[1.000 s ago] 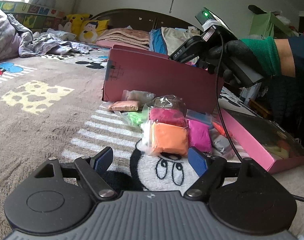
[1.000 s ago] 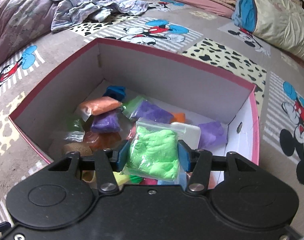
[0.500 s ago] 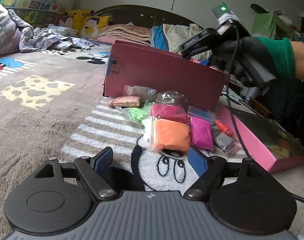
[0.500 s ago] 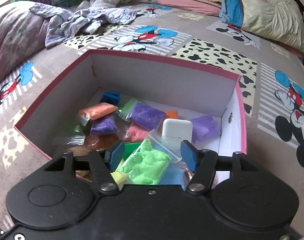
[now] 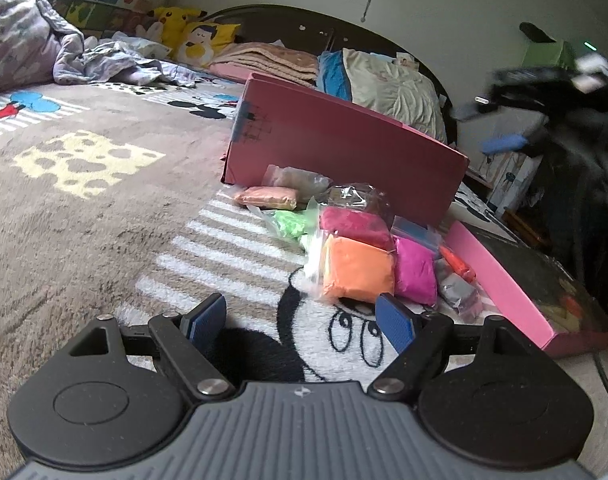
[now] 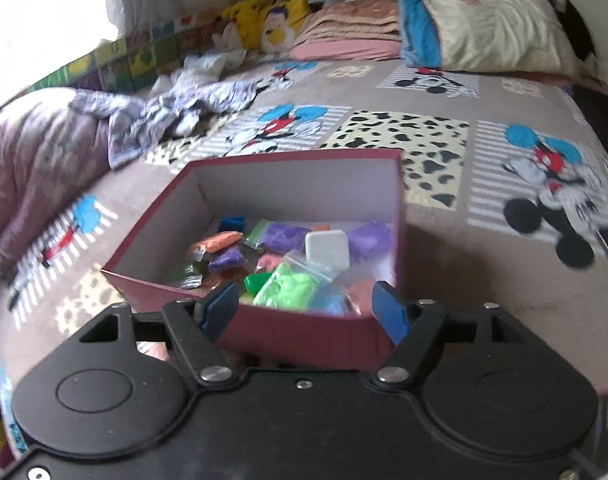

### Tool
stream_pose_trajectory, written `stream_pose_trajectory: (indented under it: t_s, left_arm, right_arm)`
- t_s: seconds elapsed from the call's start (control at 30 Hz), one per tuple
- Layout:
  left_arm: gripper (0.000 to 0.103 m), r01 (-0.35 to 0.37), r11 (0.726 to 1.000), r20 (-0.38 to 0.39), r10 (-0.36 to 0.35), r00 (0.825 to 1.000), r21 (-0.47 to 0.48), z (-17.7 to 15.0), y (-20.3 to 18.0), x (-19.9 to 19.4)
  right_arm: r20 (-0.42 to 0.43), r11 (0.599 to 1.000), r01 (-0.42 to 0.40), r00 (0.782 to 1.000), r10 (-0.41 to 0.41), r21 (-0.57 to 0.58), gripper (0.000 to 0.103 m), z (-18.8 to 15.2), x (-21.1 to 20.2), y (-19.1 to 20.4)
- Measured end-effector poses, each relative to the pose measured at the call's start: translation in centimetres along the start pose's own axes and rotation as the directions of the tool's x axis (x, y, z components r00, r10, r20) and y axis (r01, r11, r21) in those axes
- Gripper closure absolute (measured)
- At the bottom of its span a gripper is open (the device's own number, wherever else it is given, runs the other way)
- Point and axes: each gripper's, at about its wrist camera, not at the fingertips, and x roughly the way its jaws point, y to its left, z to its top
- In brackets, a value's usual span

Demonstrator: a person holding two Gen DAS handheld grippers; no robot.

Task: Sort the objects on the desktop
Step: 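Withdraw the open right tool up out of the shoebox, then grasp the dark photo-printed lid with the right tool while the left tool grips its pink edge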

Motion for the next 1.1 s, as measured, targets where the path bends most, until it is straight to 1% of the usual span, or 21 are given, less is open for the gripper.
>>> stream_pose_trajectory:
  t_s: [0.1,0.3,0.47,0.6,0.73,0.8,0.9,1.0,1.1]
  left_arm:
    - [0.022,-0.005,1.000,-0.006,0.005,1.000,0.001,0.0,-0.1,0.1]
    - [0.022,0.010,1.000,-0.012,-0.010,1.000,-0.027,0.0,0.4,0.2]
    - [0.022,0.001,1.000,-0.024,-0.001,1.000,-0.018,0.0,0.2,0.3]
    - [0.021,-0.027,0.999,-0.046,0.029,0.999,0.029,0.1,-0.6,0.5]
    - [0.021,-0.083,0.993,-0.066,0.089,0.994,0.086,0.2,-1.9,-0.2]
    - [0.021,-0.086,0.991,-0.070,0.093,0.993,0.101,0.1,-2.8,-0.9]
    - [0.021,-0.045,0.992,-0.074,0.054,0.996,0.120,0.2,-4.8,-1.7]
    - [0.021,0.040,0.991,-0.094,-0.028,0.995,0.131,0.9,-7.8,-1.8]
    - [0.021,0.138,0.977,-0.112,-0.121,0.986,0.160,1.7,-11.2,-0.7]
  right_arm:
    - [0.031,0.999,0.006,0.999,-0.008,0.045,0.026,-1.9,-2.7,-1.5]
    - [0.077,0.993,0.099,0.992,-0.105,0.071,0.023,-6.7,-7.6,-3.9]
    - [0.092,0.977,0.149,0.982,-0.164,0.154,0.021,-11.4,-11.1,-6.6]
    - [0.095,0.955,0.180,0.974,-0.207,0.236,0.020,-14.8,-13.7,-9.1]
    - [0.095,0.929,0.184,0.970,-0.224,0.320,0.020,-17.5,-15.9,-11.6]
    - [0.107,0.921,0.200,0.963,-0.248,0.336,0.020,-18.4,-16.7,-12.6]
    - [0.135,0.900,0.224,0.947,-0.291,0.373,0.020,-19.5,-17.7,-14.1]
    - [0.149,0.881,0.244,0.933,-0.327,0.407,0.020,-20.3,-18.1,-15.6]
    - [0.149,0.873,0.277,0.921,-0.361,0.401,0.020,-20.6,-17.7,-16.7]
